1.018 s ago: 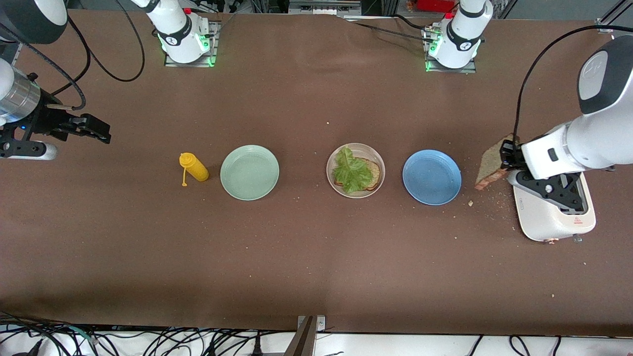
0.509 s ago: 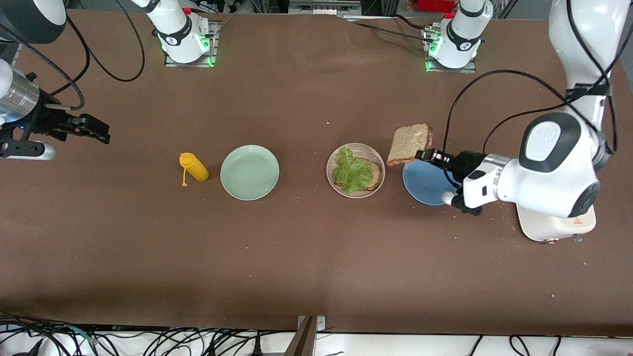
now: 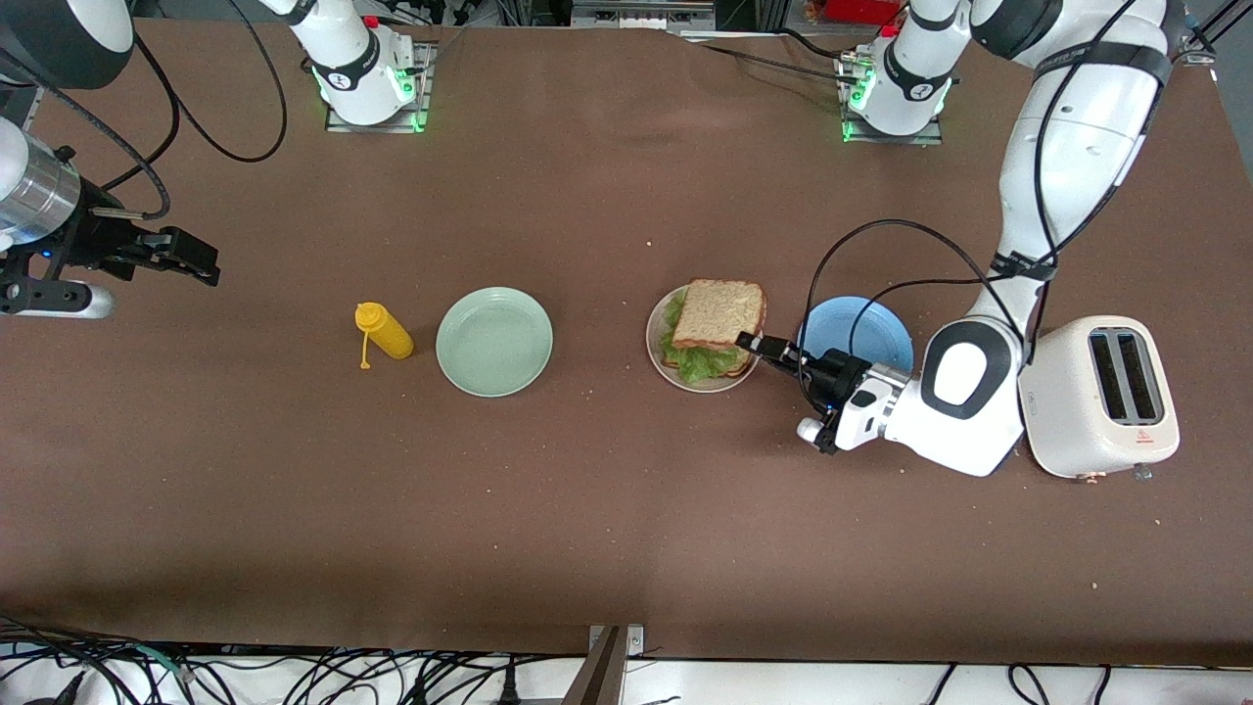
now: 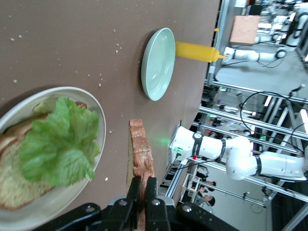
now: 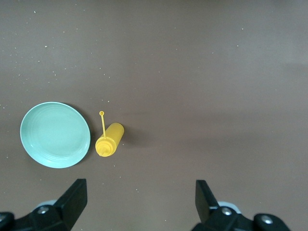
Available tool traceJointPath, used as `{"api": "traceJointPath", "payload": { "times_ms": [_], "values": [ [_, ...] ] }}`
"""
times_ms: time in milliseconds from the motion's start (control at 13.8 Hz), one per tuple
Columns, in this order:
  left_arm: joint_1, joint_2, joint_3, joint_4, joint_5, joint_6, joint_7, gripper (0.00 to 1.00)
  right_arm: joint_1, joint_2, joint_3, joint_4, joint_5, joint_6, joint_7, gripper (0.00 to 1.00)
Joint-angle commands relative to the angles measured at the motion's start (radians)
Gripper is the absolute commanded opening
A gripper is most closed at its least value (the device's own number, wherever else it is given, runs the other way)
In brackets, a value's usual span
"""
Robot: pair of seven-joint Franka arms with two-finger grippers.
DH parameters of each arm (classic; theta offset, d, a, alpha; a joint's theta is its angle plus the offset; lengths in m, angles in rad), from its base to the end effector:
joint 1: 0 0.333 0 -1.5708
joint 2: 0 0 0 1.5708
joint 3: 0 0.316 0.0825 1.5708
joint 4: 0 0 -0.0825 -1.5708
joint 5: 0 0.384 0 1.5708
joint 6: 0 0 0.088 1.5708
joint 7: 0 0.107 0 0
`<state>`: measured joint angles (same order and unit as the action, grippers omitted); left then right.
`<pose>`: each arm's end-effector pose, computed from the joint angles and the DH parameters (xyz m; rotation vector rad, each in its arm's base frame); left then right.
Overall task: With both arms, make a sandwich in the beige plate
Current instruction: 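Lay the toast on the lettuce and open the left gripper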
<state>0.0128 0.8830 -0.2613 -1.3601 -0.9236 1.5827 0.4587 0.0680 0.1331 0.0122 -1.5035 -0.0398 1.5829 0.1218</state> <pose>0.6557 -0.2131 0.2208 1.9006 -0.3118 -0.5145 0.5929 0.0430 0.5808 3.0967 -0.0621 -0.0768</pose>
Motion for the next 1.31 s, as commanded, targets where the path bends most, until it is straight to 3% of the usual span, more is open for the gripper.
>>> {"api": "traceJointPath", "payload": {
  "times_ms": [0, 145, 218, 364, 582, 1236],
  "values": [
    [0.007, 0.069, 0.004, 0.007, -0.086, 0.002, 0.136, 0.0, -0.008, -0.004, 0.011, 0.0, 0.004, 0.002, 0.009, 1.0],
    [0.013, 0.079, 0.007, 0.006, -0.084, 0.002, 0.156, 0.0, -0.008, -0.004, 0.011, -0.001, 0.006, 0.002, 0.01, 1.0],
    [0.006, 0.085, 0.008, 0.007, -0.083, 0.005, 0.156, 0.16, -0.008, -0.003, 0.011, -0.001, 0.006, 0.002, 0.009, 1.0],
    [0.004, 0.099, 0.01, 0.006, -0.077, 0.052, 0.158, 0.98, -0.01, -0.001, 0.011, -0.004, 0.006, 0.002, 0.009, 1.0],
    [0.004, 0.087, 0.014, 0.009, -0.044, 0.056, 0.158, 1.0, -0.008, 0.002, 0.011, -0.001, 0.015, 0.003, 0.01, 1.0],
    [0.009, -0.021, 0.014, 0.03, 0.276, 0.054, 0.08, 1.0, -0.004, 0.022, 0.011, 0.002, 0.012, 0.002, 0.005, 1.0]
  ]
}}
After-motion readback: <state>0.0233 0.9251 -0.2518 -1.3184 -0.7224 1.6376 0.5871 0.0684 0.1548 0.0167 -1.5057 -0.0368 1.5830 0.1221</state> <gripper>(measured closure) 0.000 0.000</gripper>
